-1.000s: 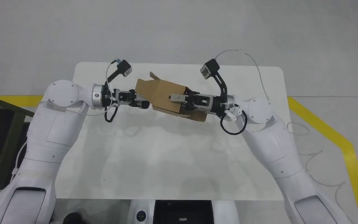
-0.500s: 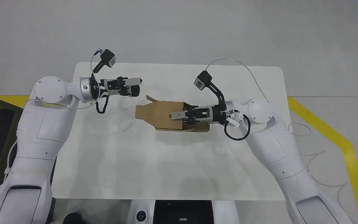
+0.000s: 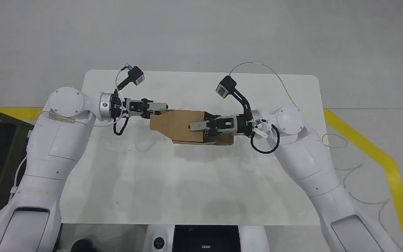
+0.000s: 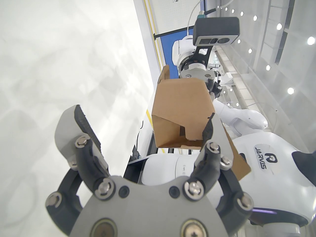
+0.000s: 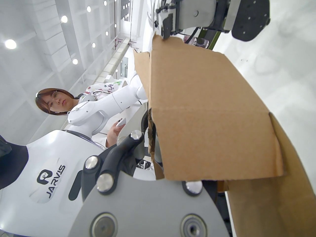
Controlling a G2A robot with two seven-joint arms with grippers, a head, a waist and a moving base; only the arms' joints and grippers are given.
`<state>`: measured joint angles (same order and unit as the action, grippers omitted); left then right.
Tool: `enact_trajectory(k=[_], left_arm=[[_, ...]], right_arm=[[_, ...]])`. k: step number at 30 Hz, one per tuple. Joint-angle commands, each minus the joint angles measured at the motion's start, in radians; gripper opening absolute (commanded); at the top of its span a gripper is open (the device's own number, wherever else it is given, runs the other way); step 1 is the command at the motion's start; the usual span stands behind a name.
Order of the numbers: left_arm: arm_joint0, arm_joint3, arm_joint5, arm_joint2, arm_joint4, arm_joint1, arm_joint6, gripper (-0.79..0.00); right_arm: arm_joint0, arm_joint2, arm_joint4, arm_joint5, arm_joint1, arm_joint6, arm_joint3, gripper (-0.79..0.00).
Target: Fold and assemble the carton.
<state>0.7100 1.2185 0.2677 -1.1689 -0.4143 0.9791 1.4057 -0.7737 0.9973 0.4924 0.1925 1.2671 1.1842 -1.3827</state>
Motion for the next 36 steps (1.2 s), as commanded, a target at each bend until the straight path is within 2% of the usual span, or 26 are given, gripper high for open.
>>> enact_trajectory(k=[1, 11, 25, 36], left_arm=[[0.004, 0.003, -0.002, 0.0, -0.001, -0.002, 0.009, 0.0], [0.011, 0.029, -0.008, 0.014, -0.004, -0.004, 0.039, 0.0], [-0.002, 0.018, -0.009, 0.035, -0.021, -0.002, 0.037, 0.0], [-0.008, -0.02, -0.002, -0.024, -0.014, -0.017, -0.013, 0.0]], right_arm=[[0.001, 0.002, 0.009, 0.003, 0.001, -0.01, 0.001, -0.785], [0.008, -0.013, 0.026, 0.01, 0.009, -0.035, 0.0, -0.785], [0.001, -0.013, 0.027, 0.008, 0.01, -0.04, -0.003, -0.785], [-0.011, 0.04, -0.014, 0.002, -0.003, -0.081, 0.029, -0.785]])
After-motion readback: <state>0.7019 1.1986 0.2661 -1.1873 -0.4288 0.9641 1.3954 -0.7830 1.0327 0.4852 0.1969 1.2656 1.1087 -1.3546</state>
